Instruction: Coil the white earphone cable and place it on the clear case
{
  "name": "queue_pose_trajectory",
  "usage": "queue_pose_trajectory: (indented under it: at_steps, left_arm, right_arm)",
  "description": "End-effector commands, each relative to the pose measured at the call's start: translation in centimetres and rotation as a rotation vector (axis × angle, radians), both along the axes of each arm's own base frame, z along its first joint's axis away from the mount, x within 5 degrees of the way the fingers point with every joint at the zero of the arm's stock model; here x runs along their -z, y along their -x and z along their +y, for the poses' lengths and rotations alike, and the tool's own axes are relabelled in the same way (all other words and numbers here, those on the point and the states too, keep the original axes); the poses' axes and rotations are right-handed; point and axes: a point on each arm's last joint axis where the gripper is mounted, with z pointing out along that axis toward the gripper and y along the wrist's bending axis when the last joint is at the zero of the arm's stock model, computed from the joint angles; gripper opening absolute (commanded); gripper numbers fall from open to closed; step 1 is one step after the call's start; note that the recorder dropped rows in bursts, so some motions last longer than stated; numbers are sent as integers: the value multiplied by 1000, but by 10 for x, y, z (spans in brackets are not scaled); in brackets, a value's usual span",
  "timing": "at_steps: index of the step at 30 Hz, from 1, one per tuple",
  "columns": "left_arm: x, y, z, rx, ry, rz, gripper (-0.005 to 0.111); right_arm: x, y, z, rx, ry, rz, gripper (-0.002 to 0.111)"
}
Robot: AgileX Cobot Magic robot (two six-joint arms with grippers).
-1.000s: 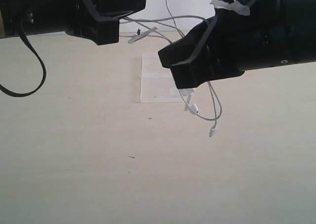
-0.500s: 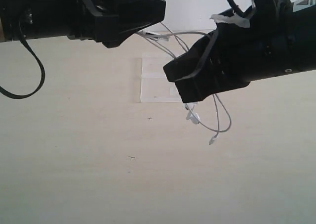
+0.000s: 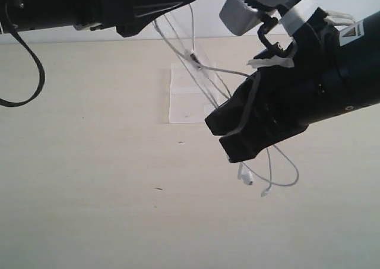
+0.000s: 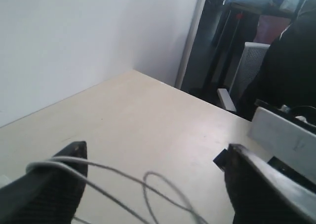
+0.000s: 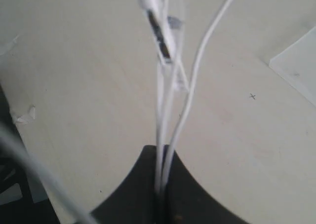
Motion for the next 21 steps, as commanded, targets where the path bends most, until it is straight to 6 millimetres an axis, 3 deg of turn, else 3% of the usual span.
queue_pose_trajectory:
  at_steps: [1, 15, 21]
  left_arm:
    - [-7, 0, 3, -35, 20, -9, 75]
    - [-5, 6, -1, 42, 107, 106, 76]
    - [6, 10, -1, 64, 6, 195, 82]
  right_arm:
    - [2, 2, -1, -26, 31, 19, 0]
    - [6, -3, 2, -11, 33, 15, 0]
    - [2, -7, 2, 24, 5, -40, 0]
